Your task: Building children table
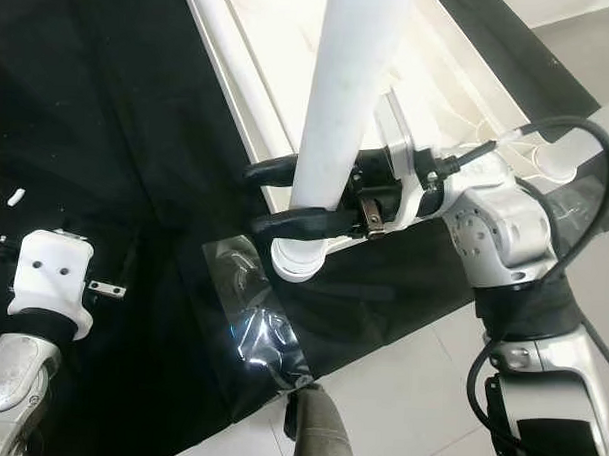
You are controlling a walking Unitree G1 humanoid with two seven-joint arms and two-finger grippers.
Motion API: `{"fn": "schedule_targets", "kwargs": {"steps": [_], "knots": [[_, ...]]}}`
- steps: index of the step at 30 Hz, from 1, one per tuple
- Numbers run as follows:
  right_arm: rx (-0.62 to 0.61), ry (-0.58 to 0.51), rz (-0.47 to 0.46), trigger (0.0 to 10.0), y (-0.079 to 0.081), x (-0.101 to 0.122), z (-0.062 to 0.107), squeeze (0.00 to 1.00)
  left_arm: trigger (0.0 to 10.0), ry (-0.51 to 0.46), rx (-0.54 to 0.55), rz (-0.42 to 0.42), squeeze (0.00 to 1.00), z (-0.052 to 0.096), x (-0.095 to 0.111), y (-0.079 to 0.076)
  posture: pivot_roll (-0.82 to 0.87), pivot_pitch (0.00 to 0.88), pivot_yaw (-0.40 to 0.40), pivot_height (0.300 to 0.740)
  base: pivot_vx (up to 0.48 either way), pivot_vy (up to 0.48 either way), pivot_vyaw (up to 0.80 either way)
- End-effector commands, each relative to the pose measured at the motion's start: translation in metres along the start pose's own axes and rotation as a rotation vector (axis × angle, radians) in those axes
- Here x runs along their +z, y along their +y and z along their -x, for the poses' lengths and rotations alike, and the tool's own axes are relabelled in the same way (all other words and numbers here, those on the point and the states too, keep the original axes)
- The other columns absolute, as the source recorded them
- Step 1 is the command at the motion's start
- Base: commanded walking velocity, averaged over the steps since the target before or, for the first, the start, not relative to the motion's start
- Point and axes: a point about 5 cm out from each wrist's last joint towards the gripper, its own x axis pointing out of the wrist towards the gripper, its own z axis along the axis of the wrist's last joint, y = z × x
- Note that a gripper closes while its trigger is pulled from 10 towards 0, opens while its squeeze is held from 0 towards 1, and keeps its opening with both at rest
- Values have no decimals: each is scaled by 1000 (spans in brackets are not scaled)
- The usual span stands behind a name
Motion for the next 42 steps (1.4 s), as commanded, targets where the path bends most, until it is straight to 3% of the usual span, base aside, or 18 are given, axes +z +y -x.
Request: {"fn": "schedule_targets", "kwargs": {"steps": [1, 9, 14, 19, 25, 30, 34, 35, 37, 42], "knots": [[45, 89, -102, 10000, 10, -28, -5, 0, 10000, 47, -13, 8, 0, 3, -8, -2, -25, 419, -29, 740, 0, 0, 0], [51, 215, -105, 10000, 9, -38, -5, 0, 10000, 46, -13, 8, 0, 3, -9, -2, -27, 420, -31, 740, 0, 0, 0], [10, 207, -141, 10000, 4, -40, -3, 0, 10000, 46, -13, 8, 0, 3, -9, -2, -27, 420, -31, 740, 0, 0, 0], [-76, 114, -189, 10000, 0, -40, -4, 0, 10000, 46, -13, 8, 0, 3, -9, -2, -27, 420, -30, 740, 0, 0, 0], [-91, -25, -229, 10000, 10, -37, -1, 0, 10000, 47, -14, 8, 0, 3, -9, -2, -29, 416, -28, 740, 0, 0, 0], [-99, -16, -240, 10000, 18, -44, -1, 0, 10000, 47, -15, 8, 0, 3, -9, -2, -29, 416, -28, 740, 0, 0, 0], [-106, 72, -236, 10000, 19, -51, -2, 0, 10000, 48, -17, 10, 0, 3, -10, -2, -28, 410, -24, 740, 0, 0, 0], [-103, 141, -230, 10000, 19, -55, -1, 0, 10000, 49, -17, 11, 0, 3, -10, -2, -28, 410, -24, 740, 0, 0, 0], [-103, 156, -230, 10000, 19, -55, -1, 0, 10000, 49, -17, 11, 0, 3, -10, -2, -28, 410, -24, 740, 0, 0, 0], [-28, 285, -191, 10000, 20, -55, 3, 0, 10000, 48, -16, 12, 0, 2, -10, -2, -32, 411, -25, 740, 0, 0, 0]]}}
